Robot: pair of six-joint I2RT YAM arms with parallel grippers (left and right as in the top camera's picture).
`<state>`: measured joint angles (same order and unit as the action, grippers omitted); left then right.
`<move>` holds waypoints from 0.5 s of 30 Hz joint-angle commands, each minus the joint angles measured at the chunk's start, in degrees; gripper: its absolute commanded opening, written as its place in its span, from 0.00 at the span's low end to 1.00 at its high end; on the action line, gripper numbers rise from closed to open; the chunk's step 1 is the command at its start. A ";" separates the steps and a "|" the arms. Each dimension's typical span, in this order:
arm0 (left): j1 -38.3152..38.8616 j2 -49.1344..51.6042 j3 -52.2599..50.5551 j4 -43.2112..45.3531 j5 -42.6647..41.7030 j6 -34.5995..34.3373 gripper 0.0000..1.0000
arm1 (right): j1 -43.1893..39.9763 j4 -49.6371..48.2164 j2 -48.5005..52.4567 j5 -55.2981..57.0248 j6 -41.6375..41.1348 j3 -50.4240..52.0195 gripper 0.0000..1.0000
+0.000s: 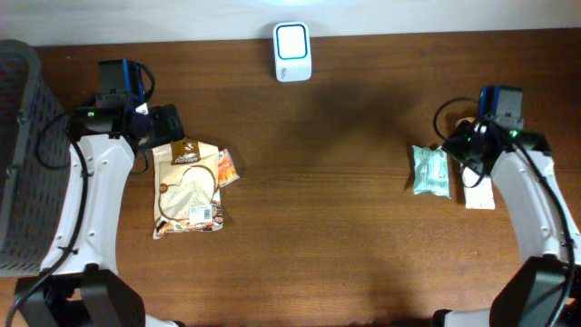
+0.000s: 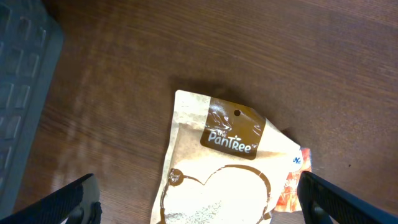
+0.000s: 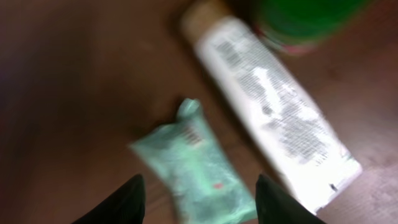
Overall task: Scan the item barcode
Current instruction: 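Move the right gripper to the orange tissue packet and grasp it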
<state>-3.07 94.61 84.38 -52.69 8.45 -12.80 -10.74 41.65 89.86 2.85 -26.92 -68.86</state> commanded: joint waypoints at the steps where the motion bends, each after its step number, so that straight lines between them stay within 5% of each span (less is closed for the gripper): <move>1: -0.09 -0.22 0.81 0.11 0.42 1.11 0.99 | 0.74 2.84 -0.24 -17.49 8.87 -7.34 0.50; 8: -0.09 -0.22 0.81 0.13 0.42 1.11 0.99 | 12.57 1.11 1.42 -28.55 10.16 -7.65 0.45; 12: -0.09 -0.22 0.81 0.11 0.42 1.11 0.99 | 21.68 -8.09 4.44 -31.76 4.66 -8.00 0.44; 15: -0.09 -0.22 0.81 0.11 0.42 1.11 0.99 | 29.94 -9.27 11.89 -31.56 4.15 -15.89 0.42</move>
<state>-3.07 94.61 84.38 -52.64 8.43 -12.80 12.67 31.97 95.11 -26.89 -20.95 -76.82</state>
